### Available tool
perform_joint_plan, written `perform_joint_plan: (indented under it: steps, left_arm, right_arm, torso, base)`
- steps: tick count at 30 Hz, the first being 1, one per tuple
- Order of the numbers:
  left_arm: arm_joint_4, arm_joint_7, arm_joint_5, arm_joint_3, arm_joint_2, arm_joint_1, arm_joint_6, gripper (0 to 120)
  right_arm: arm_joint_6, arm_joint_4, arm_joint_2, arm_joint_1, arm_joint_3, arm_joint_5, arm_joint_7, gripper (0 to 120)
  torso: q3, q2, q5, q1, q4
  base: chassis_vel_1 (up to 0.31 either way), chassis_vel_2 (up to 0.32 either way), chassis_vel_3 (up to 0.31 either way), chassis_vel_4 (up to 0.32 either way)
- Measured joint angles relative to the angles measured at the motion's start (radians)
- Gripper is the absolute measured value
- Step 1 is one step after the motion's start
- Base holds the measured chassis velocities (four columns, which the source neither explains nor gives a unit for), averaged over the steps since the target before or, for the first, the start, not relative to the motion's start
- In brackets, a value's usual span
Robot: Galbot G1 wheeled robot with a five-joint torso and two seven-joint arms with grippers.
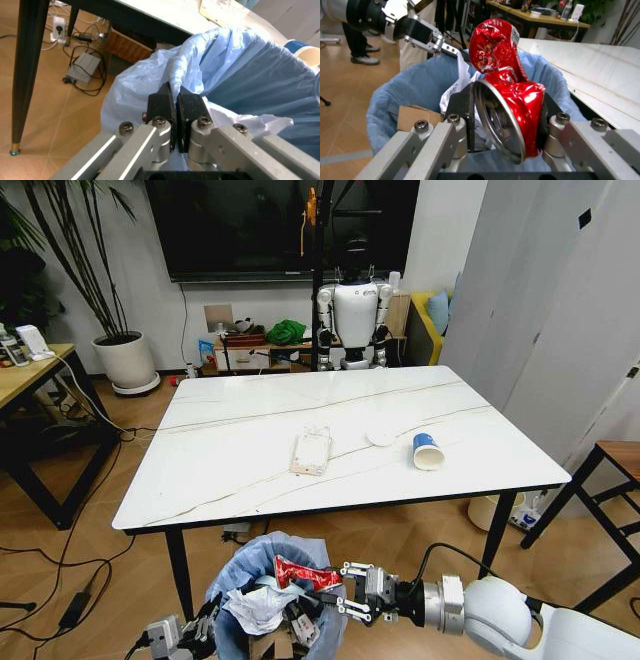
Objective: Pick up the trash bin and place the trash from the table into it.
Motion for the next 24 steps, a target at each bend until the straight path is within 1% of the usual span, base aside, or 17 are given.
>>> perform_joint_plan:
  steps: [3,5,6,7,8,14,15,18,21,22,23,24]
  left_arm:
    - [-0.001,0.000,0.000,0.000,-0.001,-0.001,0.001,0]
    - [-0.001,0.000,0.000,0.000,-0.003,-0.001,0.001,0]
    - [-0.001,0.000,0.000,0.000,-0.003,-0.001,0.001,0]
    - [-0.001,0.000,0.000,0.000,-0.004,-0.001,0.001,0]
    - [-0.001,0.000,0.000,0.000,-0.004,-0.001,0.001,0]
    - [0.000,0.000,0.001,0.003,-0.006,-0.004,0.001,0]
    - [0.000,0.000,0.001,0.003,-0.006,-0.004,0.001,0]
    - [0.004,0.000,0.001,0.004,-0.006,-0.005,0.001,0]
    - [0.008,0.000,0.003,0.004,-0.006,0.000,0.001,0]
    - [0.008,0.000,0.003,0.004,-0.006,0.000,0.001,0]
    - [0.009,0.000,0.004,0.003,-0.006,0.004,0.001,0]
    - [0.010,0.000,0.005,0.002,-0.006,0.008,0.001,0]
  right_arm:
    - [0.000,-0.002,0.006,0.010,-0.003,-0.001,-0.002,26]
    - [0.000,-0.006,0.010,0.024,-0.007,-0.001,-0.002,36]
    - [0.001,-0.008,0.010,0.027,-0.008,-0.001,-0.002,38]
    - [0.001,-0.010,0.012,0.033,-0.011,-0.001,-0.003,43]
    - [0.001,-0.010,0.012,0.033,-0.011,-0.001,-0.003,43]
    - [0.004,-0.014,0.012,0.039,-0.013,0.001,-0.005,69]
    - [0.004,-0.014,0.012,0.039,-0.013,0.001,-0.005,69]
    - [0.006,-0.013,0.009,0.041,-0.007,0.009,-0.005,81]
    - [0.003,-0.013,0.022,0.065,0.015,0.048,0.001,93]
    - [0.003,-0.013,0.022,0.065,0.015,0.048,0.001,93]
    - [-0.002,-0.017,0.037,0.080,0.031,0.079,0.013,97]
    - [-0.012,-0.025,0.055,0.098,0.045,0.113,0.030,98]
  torso:
    - [0.000,0.000,-0.0001,0.000,0.0000]
    - [0.000,0.000,-0.0001,0.000,0.0000]
    - [0.000,0.000,-0.0001,0.000,0.0000]
    - [0.000,0.000,-0.0001,0.000,0.0000]
    - [0.000,0.000,-0.0001,0.000,0.0000]
    - [0.000,0.000,-0.0001,0.000,0.0000]
    - [0.000,0.000,-0.0001,0.000,0.0000]
    - [0.000,0.000,-0.0001,0.000,-0.0001]
    - [0.000,0.000,-0.0003,0.000,-0.0002]
    - [0.000,0.000,-0.0003,0.000,-0.0002]
    - [0.000,0.000,-0.0002,0.000,-0.0001]
    - [0.000,0.000,-0.0002,0.000,-0.0001]
  base:
    - [0.000,0.000,0.000,0.000]
    - [0.000,0.000,0.000,0.000]
    - [0.000,0.000,0.000,0.000]
    - [0.000,0.000,0.000,0.000]
    - [0.000,0.000,0.000,0.000]
    - [0.000,0.000,0.000,0.000]
    - [0.000,0.000,0.000,0.000]
    - [0.000,0.000,0.000,0.000]
    - [0.000,0.000,0.000,0.000]
    - [0.000,0.000,0.000,0.000]
    - [0.000,0.000,0.000,0.000]
    - [0.000,0.000,0.000,0.000]
